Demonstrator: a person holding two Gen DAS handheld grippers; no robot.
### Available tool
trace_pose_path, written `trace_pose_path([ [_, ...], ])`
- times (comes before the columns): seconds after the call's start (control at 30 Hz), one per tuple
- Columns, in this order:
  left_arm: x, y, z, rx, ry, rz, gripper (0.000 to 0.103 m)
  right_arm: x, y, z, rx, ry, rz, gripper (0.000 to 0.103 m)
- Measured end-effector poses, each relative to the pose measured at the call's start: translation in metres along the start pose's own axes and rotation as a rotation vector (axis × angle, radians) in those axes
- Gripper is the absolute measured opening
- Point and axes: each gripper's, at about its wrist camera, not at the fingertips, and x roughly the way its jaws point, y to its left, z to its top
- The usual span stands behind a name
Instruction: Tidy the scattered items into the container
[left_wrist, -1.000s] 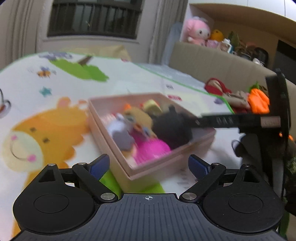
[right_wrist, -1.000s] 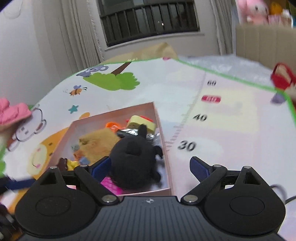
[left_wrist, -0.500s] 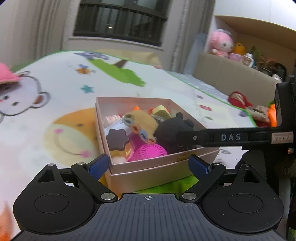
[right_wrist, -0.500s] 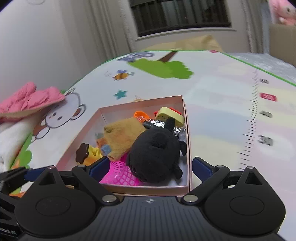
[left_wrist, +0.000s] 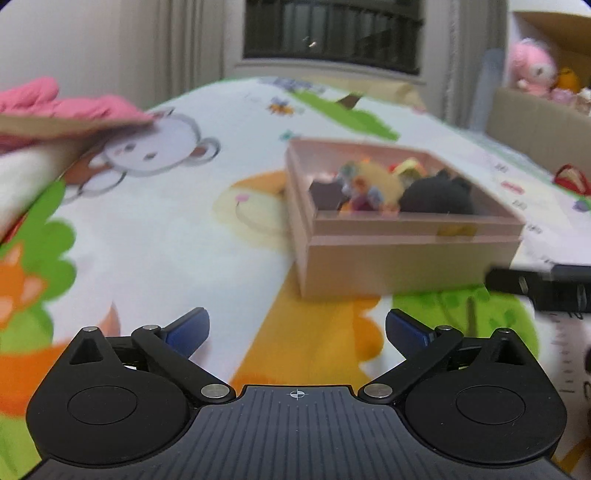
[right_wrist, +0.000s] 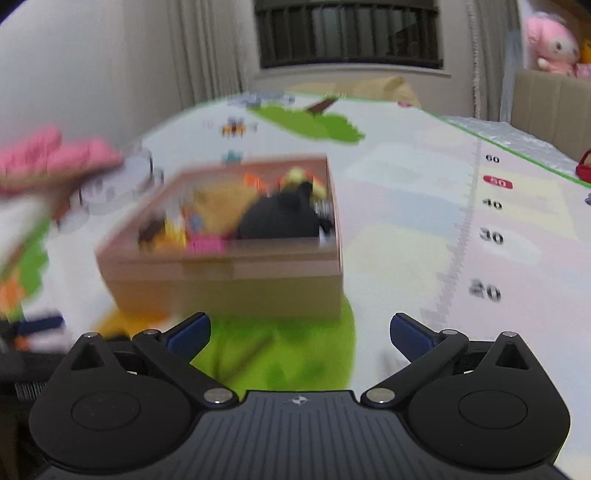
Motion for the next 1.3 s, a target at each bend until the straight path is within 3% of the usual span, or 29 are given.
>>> trace_pose_path([
  [0.13, 0.004, -0.009, -0.009, 0.033, 0.007, 0.063, 0.103, 0.008, 0.002, -0.011, -0.064, 0.043, -0.044, 0.103],
  [0.3, 0.004, -0.019, -0.013, 0.048, 0.009, 0.014, 0.103, 0.017, -0.001, -0.012, -0.05, 0.072, -0.022, 0.103],
  [0.47, 0.008, -0.014, -0.015, 0.013, 0.02, -0.01, 0.103, 0.012, 0.001, -0.022, -0.031, 0.032, -0.039, 0.103],
  [0.63, 0.007, -0.015, -0.016, 0.021, 0.018, -0.004, 0.103, 0.012, -0.006, -0.024, 0.007, 0.015, -0.008, 0.103],
  [0.8, 0.008, -0.016, -0.016, 0.032, 0.019, 0.005, 0.103, 0.013, 0.002, -0.025, -0.035, 0.018, -0.042, 0.103],
  [1.3, 0.008, -0.015, -0.016, 0.027, 0.02, 0.001, 0.103, 0.014, 0.0, -0.025, -0.028, 0.018, -0.038, 0.103],
])
